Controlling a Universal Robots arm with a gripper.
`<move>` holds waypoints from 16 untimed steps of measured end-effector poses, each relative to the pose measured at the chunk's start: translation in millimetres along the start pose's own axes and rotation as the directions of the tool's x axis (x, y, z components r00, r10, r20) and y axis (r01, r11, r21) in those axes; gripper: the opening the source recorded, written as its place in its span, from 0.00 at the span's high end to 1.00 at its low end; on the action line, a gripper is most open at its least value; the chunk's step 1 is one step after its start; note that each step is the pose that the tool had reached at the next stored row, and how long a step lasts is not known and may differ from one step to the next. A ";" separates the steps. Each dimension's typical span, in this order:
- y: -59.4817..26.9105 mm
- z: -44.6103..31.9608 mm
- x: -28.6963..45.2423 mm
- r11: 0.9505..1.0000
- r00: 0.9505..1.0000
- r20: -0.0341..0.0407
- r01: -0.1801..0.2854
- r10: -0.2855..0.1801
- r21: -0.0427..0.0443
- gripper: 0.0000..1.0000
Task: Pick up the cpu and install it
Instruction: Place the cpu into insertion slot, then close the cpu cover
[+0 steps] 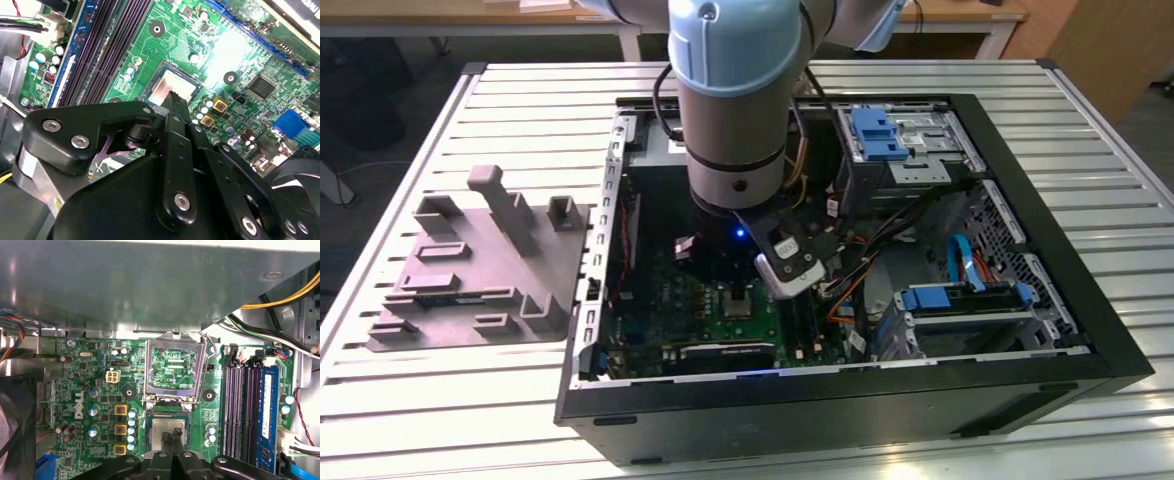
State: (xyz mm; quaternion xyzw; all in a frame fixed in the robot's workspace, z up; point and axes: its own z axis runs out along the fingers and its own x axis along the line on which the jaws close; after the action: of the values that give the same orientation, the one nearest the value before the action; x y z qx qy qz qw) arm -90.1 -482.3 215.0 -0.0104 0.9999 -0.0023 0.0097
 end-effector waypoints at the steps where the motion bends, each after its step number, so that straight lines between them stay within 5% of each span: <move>1: 0.0 -0.2 0.0 1.000 1.000 0.000 0.000 0.000 0.000 0.89; 16: 0.0 -3.2 -0.1 1.000 1.000 0.000 0.000 0.000 0.000 0.89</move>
State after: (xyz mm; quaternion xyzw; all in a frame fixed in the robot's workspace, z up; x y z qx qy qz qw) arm -90.1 -482.3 218.2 -0.0103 0.9999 -0.0023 0.0097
